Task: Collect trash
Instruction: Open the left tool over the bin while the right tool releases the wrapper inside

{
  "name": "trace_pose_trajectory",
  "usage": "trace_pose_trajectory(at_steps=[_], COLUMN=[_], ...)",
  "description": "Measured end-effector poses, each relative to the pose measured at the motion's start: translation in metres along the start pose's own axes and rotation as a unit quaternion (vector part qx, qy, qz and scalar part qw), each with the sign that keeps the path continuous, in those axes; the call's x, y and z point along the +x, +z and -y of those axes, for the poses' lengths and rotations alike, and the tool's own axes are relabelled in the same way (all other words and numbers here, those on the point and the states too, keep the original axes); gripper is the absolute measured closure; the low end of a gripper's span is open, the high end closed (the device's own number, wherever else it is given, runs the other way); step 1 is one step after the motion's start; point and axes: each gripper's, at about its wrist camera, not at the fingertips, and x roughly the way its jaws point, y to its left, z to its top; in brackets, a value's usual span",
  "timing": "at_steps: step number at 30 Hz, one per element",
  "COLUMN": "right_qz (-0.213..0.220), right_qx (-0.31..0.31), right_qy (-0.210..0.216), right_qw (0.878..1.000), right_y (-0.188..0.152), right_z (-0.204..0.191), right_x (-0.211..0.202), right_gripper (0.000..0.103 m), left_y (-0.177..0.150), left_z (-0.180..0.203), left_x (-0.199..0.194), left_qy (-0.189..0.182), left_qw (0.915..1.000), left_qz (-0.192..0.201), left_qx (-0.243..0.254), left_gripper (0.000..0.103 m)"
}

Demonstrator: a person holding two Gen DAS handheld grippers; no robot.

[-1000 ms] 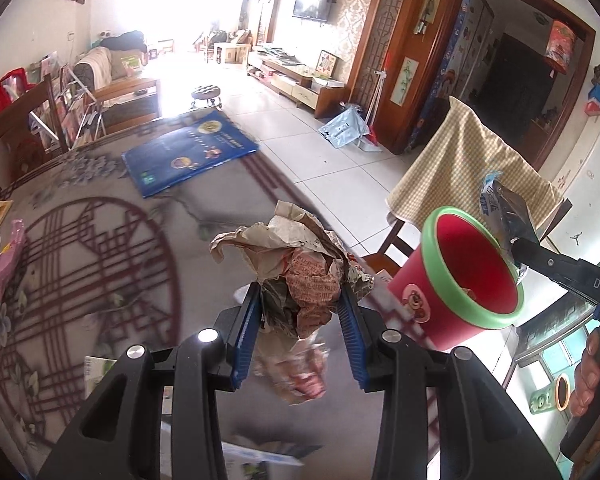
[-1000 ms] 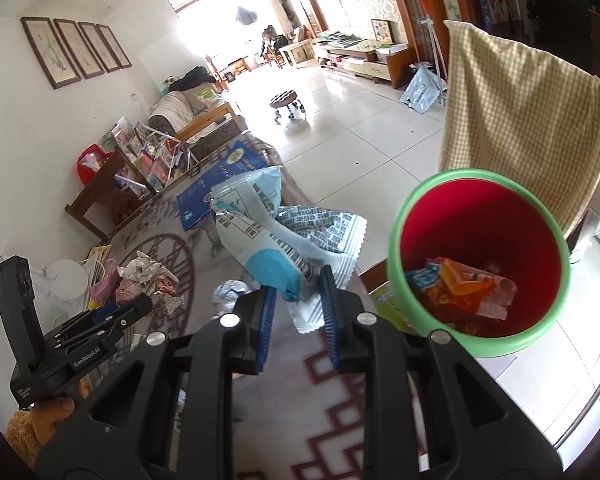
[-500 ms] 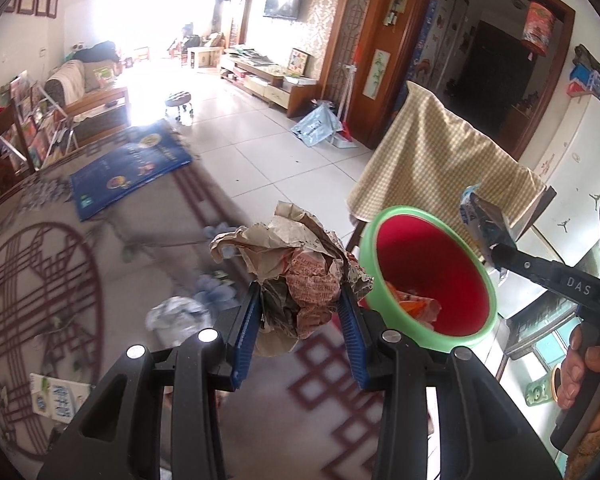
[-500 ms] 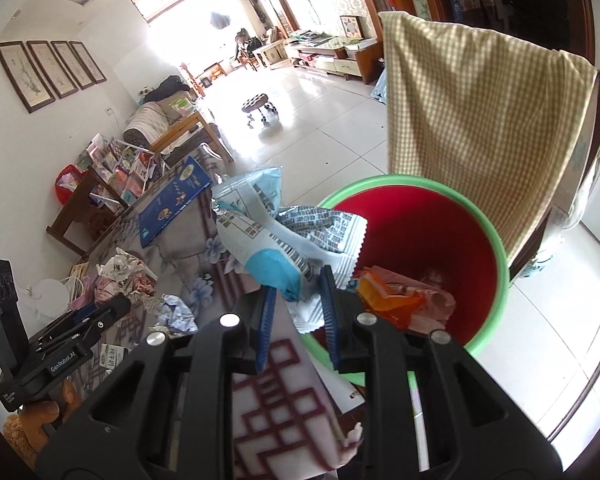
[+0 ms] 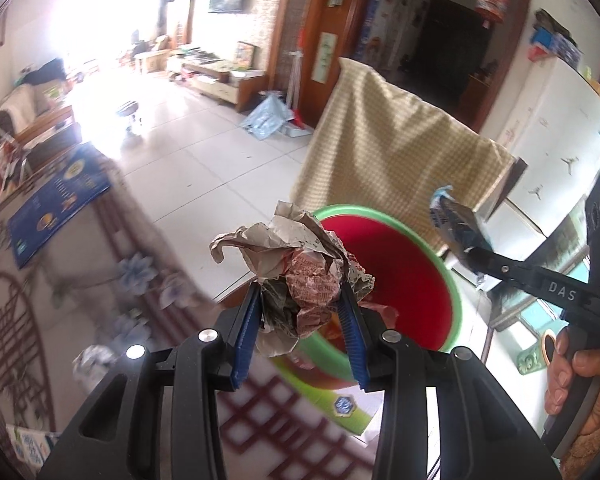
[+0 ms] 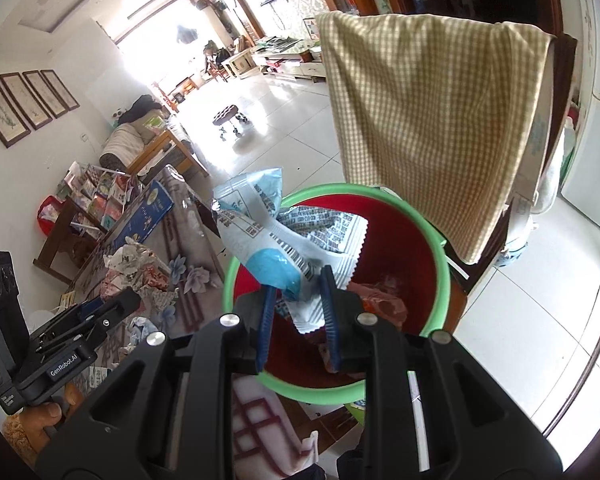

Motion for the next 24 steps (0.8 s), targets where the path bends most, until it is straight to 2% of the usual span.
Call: trace_pose_trajectory(at_steps=[7, 14, 17, 18, 20, 22, 24], right_qz=[0.003, 0.011, 0.011, 0.012, 0.012, 0.011, 0.009], right_qx=[0.013, 0.031, 0.032, 0.032, 0.034, 0.035, 0.036], right_qy=[-0.010, -0.019, -0.020, -0.021, -0.020, -0.021, -0.020], right_qw=[1.000, 0.999, 0.999, 0.999, 0.999, 0.999, 0.999], right_y=[0.005, 0.010, 0.008, 0.007, 0.007, 0.007, 0.006], right_z=[0.018, 0.035, 0.032, 0.031, 0.030, 0.029, 0.029], right_x=[-0.001, -0.006, -0.006, -0.006, -0.004, -0.003, -0.002], right_gripper=[0.080, 0.080, 0.080, 0.078, 0.069, 0.060, 0.058], left_y=[0.017, 0.023, 0.025, 0.025, 0.025, 0.024, 0.022], left_z=[0.032, 0.048, 0.051, 0.051, 0.050, 0.047, 0.043], left_x=[0.018, 0.030, 0.034, 0.034, 0.033, 0.030, 0.028], left_qy=[-0.026, -0.036, -0.043, -0.043, -0.044, -0.044, -0.040], left_qw=[0.9992, 0.9979, 0.9976, 0.9977, 0.9978, 0.9980, 0.9985], left_qz=[-0.001, -0.008, -0.014, -0.013, -0.007, -0.002, -0.001], left_qx=[0.031, 0.053, 0.052, 0.052, 0.049, 0.045, 0.038], left_gripper=[0.067, 0.065, 0.057, 0.049, 0.039, 0.037, 0.034])
